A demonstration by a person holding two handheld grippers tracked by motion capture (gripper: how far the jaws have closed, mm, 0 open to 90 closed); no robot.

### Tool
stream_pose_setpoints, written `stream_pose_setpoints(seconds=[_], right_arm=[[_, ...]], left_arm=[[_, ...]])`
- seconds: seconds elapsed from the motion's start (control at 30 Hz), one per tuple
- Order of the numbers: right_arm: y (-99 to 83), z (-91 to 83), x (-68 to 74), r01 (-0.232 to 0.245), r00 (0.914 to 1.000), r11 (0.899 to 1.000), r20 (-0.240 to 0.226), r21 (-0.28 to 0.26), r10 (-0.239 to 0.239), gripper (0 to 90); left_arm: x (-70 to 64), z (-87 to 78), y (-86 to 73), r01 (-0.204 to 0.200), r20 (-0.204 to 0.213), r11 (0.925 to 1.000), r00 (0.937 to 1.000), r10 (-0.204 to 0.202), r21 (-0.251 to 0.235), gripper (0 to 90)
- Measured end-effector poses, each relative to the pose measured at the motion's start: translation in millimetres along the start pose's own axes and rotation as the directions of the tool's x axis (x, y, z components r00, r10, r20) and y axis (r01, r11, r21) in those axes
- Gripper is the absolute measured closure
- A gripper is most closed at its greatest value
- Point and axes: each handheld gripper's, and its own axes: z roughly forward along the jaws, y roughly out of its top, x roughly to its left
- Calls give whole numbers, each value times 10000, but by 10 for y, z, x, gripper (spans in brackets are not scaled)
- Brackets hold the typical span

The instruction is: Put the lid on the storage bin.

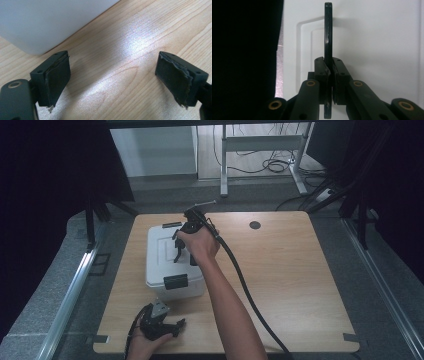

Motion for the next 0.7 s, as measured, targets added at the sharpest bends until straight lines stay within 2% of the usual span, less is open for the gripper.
stream_pose_setpoints(seconds=[0.17,0.3,0.43,0.5,0.63,0.7], right_arm=[[-57,-41,-85,546,9959,9963,-682,-657,-590,620],[-115,-225,-176,903,9895,9869,-1002,-1336,-1041,540],[-207,-448,-340,1032,9822,9760,-1349,-1919,-1304,482],[-268,-555,-439,1155,9782,9689,-1443,-2190,-1493,457],[-408,-754,-650,1488,9674,9469,-1563,-2850,-1991,422],[-490,-841,-761,1588,9629,9394,-1626,-3039,-2153,417]], left_arm=[[0,0,1,-10,18,10000,10000,10,12,128],[3,0,2,-55,18,10000,10000,55,31,127],[2,2,3,-45,36,10000,10000,45,22,126],[0,2,3,-20,27,10000,10000,20,22,126],[-1,1,2,-10,31,10000,10000,10,15,126],[0,1,2,-24,23,10000,10000,24,22,126]])
